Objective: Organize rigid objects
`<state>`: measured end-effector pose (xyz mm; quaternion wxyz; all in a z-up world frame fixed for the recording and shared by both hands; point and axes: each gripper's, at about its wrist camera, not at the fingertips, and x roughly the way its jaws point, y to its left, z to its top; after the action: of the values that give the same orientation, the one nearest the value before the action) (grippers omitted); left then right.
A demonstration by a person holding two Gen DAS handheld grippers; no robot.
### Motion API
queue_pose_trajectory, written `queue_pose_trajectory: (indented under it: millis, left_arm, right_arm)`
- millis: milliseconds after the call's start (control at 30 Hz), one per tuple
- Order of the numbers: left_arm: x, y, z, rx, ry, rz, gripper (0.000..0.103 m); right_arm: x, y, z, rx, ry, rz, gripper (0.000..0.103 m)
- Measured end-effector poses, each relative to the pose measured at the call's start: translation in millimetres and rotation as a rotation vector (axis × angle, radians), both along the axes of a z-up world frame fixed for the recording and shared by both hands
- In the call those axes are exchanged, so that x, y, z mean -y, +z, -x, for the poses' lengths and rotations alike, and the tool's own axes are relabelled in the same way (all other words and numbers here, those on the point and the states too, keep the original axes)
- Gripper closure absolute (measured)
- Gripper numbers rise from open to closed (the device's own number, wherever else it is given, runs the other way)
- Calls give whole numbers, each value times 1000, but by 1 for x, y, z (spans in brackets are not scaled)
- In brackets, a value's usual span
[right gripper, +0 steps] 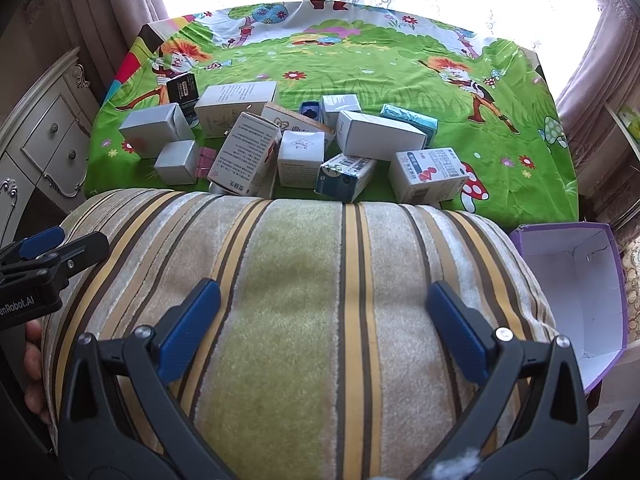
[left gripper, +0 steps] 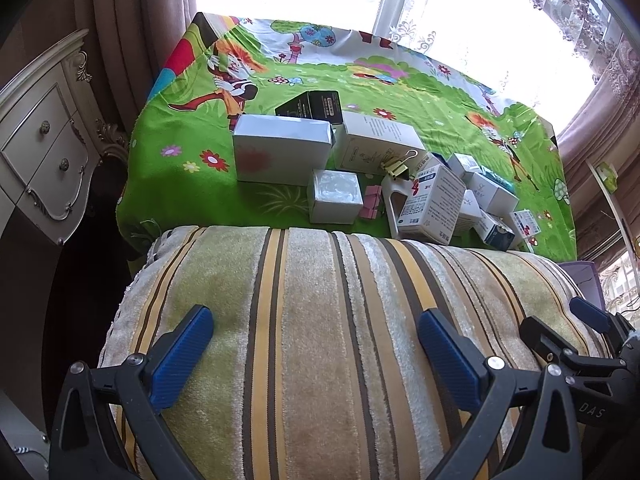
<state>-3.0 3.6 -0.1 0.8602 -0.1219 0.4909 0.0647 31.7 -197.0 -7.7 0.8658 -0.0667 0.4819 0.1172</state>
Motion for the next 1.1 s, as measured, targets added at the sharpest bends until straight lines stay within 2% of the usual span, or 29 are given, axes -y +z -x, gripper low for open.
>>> queue_pose_trajectory:
  millis: [333,500,733,900,1000,1100]
  left_arm:
    - [-2,2,2,22,6,15,0]
    - [-4,4,4,35,9,33,0]
    - [-6,10,4,67,-22,89,1]
    - [-15,15,-1,80,-22,143,7]
    - [-21,21,-8,87,-17,129,7]
    - [-25,29,-17,108,-24,100,7]
  right_arm:
    - [-1,-2,-3,2,4,2,0]
    - [-2,0,-9,-43,33,12,0]
    - [2,2,-18,-122,81,0,0]
    - [10,8,-19,-131,85,-65,0]
    - [13,14,-20,-128,115,-94,0]
    - [16,21,-21,-87,136,-61,0]
